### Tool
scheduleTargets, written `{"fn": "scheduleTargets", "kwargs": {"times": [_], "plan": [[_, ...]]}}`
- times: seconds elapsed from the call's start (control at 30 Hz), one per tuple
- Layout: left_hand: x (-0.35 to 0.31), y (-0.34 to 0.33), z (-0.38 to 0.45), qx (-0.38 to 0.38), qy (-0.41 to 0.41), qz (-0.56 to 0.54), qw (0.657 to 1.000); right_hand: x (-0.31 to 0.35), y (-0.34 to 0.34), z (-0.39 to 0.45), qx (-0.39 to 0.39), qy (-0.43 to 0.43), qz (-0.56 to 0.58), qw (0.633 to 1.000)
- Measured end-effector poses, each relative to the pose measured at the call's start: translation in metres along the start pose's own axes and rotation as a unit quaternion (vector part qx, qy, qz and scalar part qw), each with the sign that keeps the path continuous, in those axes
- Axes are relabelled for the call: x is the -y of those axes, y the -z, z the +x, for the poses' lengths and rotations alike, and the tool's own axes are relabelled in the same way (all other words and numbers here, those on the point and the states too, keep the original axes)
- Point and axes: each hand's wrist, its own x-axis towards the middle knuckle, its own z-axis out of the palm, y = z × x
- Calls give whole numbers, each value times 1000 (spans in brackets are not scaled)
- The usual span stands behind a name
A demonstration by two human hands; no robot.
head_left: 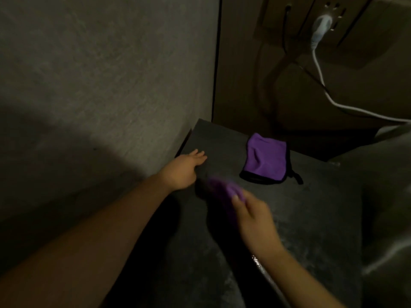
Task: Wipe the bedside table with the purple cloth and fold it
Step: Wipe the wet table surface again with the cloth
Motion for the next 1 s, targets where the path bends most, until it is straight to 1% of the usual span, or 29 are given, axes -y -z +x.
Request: {"fn": "scheduleTargets", "kwargs": {"times": [0.07,0.1,0.2,0.23,0.27,0.3,0.37,0.4,0.5,0.63,0.7,0.83,1.0], "plan": [[-2,1,9,-5,-3,-12,1000,8,4,24,8,47,-90,995],[-3,0,11,-4,-3,-10,1000,4,2,34,31,64,-144,987],[-3,-2,14,13,-12,-4,1000,-26,-24,49,139,62,-272,950],[-3,-3,14,20,-16,0,1000,-35,-35,50,153,61,-304,938],[-4,-4,13,22,-20,11,999,-42,-44,50,152,72,-329,929],[-4,-4,14,23,-24,24,999,-48,-53,48,143,71,-340,927],[-4,-3,14,27,-26,40,998,-57,-68,44,95,67,-333,936],[-5,-3,13,31,-27,48,998,-58,-75,41,88,74,-333,936],[-7,-5,9,46,-29,73,996,-61,-83,31,101,100,-334,932],[-8,-8,0,76,-31,119,989,-61,-88,24,90,97,-323,937],[-9,-8,-3,92,-31,141,985,-58,-93,13,98,96,-322,937],[-11,-11,-12,102,-28,158,982,-52,-102,-15,130,88,-363,918],[-14,-17,-25,88,-36,201,975,-47,-108,-44,153,92,-389,904]]}}
